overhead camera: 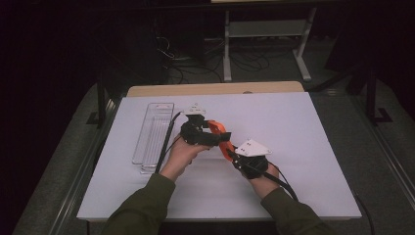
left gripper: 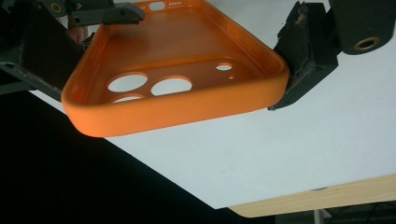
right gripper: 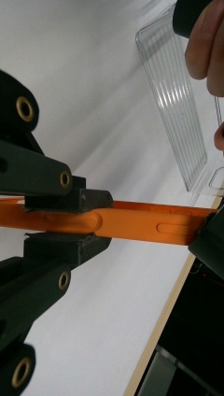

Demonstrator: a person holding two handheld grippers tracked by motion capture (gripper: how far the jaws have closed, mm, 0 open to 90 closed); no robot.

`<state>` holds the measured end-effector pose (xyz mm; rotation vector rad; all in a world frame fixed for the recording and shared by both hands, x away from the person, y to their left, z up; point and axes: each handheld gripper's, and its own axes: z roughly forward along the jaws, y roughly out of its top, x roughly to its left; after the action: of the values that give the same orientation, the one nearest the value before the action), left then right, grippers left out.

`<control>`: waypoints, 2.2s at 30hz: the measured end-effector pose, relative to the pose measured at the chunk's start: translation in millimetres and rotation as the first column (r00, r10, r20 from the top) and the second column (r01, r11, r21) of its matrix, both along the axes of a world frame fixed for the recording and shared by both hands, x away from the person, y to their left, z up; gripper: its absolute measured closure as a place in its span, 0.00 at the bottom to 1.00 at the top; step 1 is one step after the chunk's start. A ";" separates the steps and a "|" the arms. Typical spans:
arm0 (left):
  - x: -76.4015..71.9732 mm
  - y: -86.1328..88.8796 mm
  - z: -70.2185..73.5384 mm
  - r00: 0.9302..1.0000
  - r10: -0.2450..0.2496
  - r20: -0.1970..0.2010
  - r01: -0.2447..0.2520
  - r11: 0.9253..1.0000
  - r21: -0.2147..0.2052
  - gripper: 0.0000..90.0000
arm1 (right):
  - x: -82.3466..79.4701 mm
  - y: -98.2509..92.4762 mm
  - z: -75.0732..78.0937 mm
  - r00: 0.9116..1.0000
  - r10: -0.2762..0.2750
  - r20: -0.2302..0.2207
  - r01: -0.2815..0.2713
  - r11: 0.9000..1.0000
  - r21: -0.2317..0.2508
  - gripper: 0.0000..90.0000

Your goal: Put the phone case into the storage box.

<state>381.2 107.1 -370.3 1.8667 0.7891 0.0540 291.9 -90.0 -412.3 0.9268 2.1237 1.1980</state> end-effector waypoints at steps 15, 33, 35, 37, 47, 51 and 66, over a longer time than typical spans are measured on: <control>-2.7 0.6 3.1 1.000 0.000 0.021 0.000 1.000 -0.005 0.15 | 0.1 -0.2 0.0 1.000 0.003 0.003 -0.003 1.000 -0.007 0.86; -4.3 -0.8 4.1 0.999 -0.006 0.040 0.006 1.000 0.007 0.18 | 1.8 0.9 -0.8 1.000 0.000 -0.004 0.000 1.000 -0.012 0.57; -4.4 -0.5 4.6 0.999 -0.002 0.044 0.002 1.000 0.000 0.18 | 2.7 0.5 0.3 1.000 0.001 -0.018 0.000 1.000 0.013 0.50; -3.8 1.0 5.3 0.999 -0.003 0.050 0.002 1.000 0.009 0.18 | 4.3 -1.6 1.1 1.000 0.003 -0.025 -0.003 1.000 0.016 0.43; -4.0 3.8 7.3 0.998 0.003 0.064 -0.004 1.000 0.023 0.18 | 15.2 -5.1 -0.4 0.990 0.072 -0.123 -0.066 0.996 0.054 0.13; -3.5 4.6 7.5 0.998 0.003 0.066 -0.004 1.000 0.021 0.18 | 16.6 -6.5 1.0 0.987 0.098 -0.126 -0.090 0.993 0.072 0.05; -4.8 5.5 9.4 0.997 -0.006 0.075 0.004 1.000 0.028 0.18 | 19.6 -12.8 1.3 0.978 0.159 -0.136 -0.151 0.986 0.069 0.00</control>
<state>376.4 112.6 -360.9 1.8817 0.7350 0.1312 311.5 -102.8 -411.1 0.9096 2.3205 1.3123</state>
